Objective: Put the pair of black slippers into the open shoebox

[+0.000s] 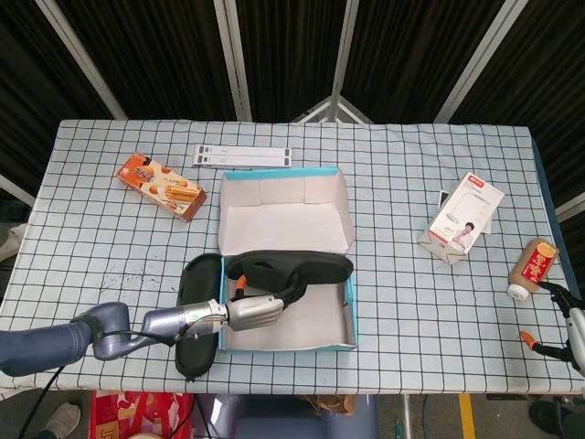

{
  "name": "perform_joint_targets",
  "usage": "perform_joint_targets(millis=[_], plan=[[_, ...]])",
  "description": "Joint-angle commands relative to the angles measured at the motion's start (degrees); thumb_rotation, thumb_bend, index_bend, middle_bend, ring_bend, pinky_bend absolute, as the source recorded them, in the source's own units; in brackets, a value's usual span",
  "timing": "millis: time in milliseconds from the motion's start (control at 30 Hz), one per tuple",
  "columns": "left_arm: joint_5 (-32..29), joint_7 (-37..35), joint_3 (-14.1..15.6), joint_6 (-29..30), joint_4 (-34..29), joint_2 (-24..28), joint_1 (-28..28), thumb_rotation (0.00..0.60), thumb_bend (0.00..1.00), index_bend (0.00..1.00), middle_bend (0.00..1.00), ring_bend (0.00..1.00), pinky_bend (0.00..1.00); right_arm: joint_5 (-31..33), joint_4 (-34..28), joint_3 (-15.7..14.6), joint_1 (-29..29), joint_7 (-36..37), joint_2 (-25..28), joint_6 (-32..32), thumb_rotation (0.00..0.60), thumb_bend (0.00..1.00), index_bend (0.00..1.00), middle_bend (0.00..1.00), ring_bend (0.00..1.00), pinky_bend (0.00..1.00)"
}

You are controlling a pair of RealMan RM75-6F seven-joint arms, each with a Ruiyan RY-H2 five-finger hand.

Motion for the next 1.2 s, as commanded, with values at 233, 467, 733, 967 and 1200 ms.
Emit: perform_joint_targets(millis=[233,467,733,967,1200], plan=[[-0.43,-1.62,1.99,0.53,2.05,-0.98,0.42,0.6,0.31,0.46,0.55,0.15,0.24,0.14,-0.07,-0.02,0.05,-0.09,0.05,-0.24,0.6,0.23,0.19,0.2,0.25,0.21],[-3.26,-2.91,1.88,0.54,3.45,-2.38,1.53,0.6,0.31,0.45,0.55,0.15,0.24,0.35,-0.26,0.0,-0.01,-0.22,0.19,-0.27,0.6,0.23,0.19,0.2,0.25,0.21],[-6.75,-2.56,1.87,-1.59,4.18,-4.28,2.39,0.6,0.31,0.45,0.55,0.16,0.24,0.18,-0.27,-0.07,-0.01,0.04,0.3,-0.34,0.6,0.23,0.19,0.2,0.25,0.21],[-9.02,-1.95,1.59,-3.29,3.52,-5.13,2.37,0.6,0.32,0.44,0.55,0.17,0.24,0.11,-0.24,-0.07,-0.07,0.19,0.35,-0.23,0.6,0.23,0.19,0.2,0.25,0.21],[-12.85,-1.49,0.68,-5.87,2.1,-5.02,2.59,0.6,0.32,0.42,0.55,0.17,0.24,0.09,-0.27,-0.11,-0.07,0.16,0.4,-0.29,0.6,0.23,0.19,0.2,0.25,0.21]])
